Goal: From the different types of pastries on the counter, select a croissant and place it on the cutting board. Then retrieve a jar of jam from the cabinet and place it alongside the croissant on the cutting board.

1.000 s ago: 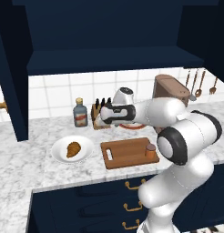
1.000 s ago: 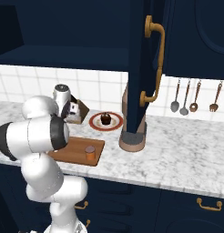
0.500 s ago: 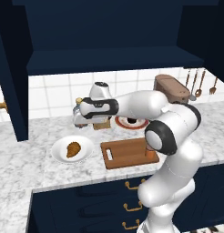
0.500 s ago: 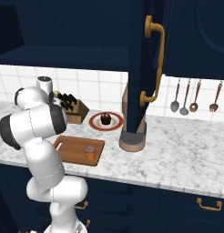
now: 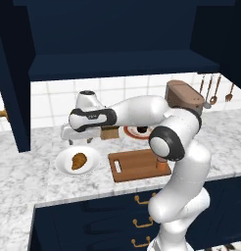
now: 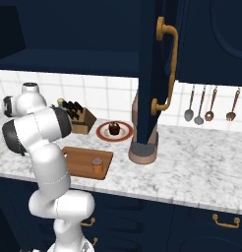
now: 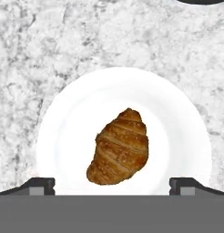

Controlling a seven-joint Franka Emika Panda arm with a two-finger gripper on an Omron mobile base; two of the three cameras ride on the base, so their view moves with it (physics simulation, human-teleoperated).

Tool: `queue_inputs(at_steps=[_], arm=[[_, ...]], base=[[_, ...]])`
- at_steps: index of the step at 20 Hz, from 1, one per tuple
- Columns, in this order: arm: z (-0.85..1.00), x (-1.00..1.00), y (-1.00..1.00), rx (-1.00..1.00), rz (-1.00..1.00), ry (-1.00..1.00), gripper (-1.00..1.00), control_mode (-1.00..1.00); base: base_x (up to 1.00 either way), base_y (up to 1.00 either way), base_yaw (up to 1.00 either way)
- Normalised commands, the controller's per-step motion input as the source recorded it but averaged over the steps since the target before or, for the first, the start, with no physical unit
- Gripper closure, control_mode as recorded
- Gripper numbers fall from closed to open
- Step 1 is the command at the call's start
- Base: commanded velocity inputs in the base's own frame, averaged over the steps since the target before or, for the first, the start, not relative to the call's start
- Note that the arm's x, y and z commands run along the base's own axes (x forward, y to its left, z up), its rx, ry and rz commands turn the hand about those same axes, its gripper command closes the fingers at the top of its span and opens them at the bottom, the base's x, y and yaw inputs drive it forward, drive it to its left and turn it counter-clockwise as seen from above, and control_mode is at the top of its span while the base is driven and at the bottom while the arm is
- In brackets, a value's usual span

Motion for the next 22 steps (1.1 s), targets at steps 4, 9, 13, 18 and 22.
queue_inputs(at_steps=[4,9,13,18,22], arm=[[-0.09,-0.42,0.03,-0.23,-0.03,0.0,-1.0,-1.0],[0.0,-0.03,0.0,-0.04,-0.14,0.3,-1.0,-1.0],[-0.28,-0.03,0.0,0.02,-0.18,0.28,-1.0,-1.0],[-0.5,-0.42,0.05,-0.01,-0.27,0.0,-1.0,-1.0],[-0.54,-0.26,0.04,0.0,-0.32,-0.05,-1.0,-1.0]], base=[[0.0,0.0,0.0],[0.0,0.0,0.0],[0.0,0.0,0.0],[0.0,0.0,0.0],[0.0,0.0,0.0]])
